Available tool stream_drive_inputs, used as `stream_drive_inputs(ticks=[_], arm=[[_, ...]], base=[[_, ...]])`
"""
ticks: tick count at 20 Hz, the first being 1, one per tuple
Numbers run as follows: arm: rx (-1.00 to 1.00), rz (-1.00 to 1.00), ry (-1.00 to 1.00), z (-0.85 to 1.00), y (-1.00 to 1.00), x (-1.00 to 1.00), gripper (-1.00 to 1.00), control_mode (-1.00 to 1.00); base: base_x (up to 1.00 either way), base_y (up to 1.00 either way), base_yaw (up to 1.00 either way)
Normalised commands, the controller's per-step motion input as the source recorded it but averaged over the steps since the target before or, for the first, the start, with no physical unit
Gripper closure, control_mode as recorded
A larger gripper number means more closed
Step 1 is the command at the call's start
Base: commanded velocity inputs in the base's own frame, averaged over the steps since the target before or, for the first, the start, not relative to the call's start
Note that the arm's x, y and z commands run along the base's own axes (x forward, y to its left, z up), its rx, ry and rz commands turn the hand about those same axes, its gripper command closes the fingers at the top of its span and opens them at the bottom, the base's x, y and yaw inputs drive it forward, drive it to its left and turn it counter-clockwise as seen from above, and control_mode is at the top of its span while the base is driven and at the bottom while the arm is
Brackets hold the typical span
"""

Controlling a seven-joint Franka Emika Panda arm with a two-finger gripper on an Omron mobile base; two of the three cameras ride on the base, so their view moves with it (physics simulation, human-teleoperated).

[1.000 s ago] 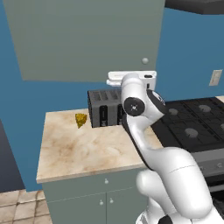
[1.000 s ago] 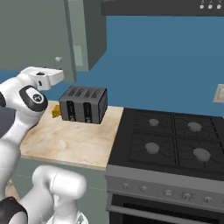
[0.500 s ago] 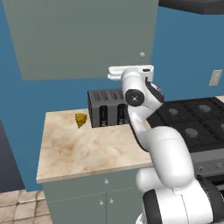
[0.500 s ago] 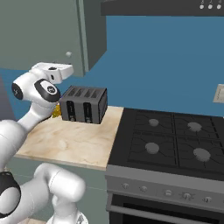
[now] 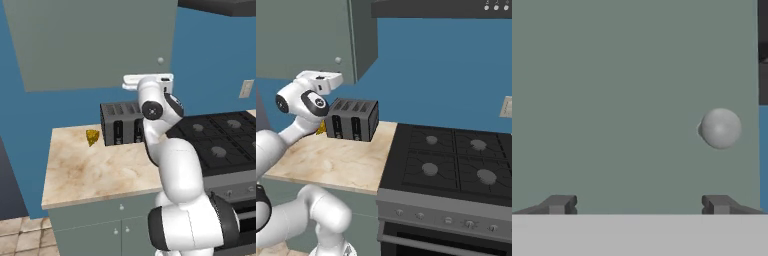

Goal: Close all open cabinet doors.

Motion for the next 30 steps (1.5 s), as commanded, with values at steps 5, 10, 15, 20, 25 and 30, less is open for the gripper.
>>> stream_drive_inputs(ticks=[5, 10, 15, 20, 25, 30], arm=[[0.0, -0.01, 0.02, 0.0, -0.03, 0.88, -1.0, -1.0], [0.0, 0.0, 0.03, 0.0, -0.05, 0.67, -1.0, -1.0], [0.02, 0.0, 0.09, 0.0, 0.0, 0.03, -1.0, -1.0], [0.13, -0.01, 0.24, 0.04, 0.05, -0.83, -1.0, -1.0], [0.18, -0.06, 0.35, 0.51, 0.03, -1.0, -1.0, -1.0], [0.23, -0.07, 0.47, 0.99, 0.0, -1.0, -1.0, -1.0]], base=[[0.0, 0.0, 0.0], [0.0, 0.0, 0.0], [0.0, 0.0, 0.0], [0.0, 0.0, 0.0], [0.0, 0.0, 0.0], [0.0, 0.0, 0.0]])
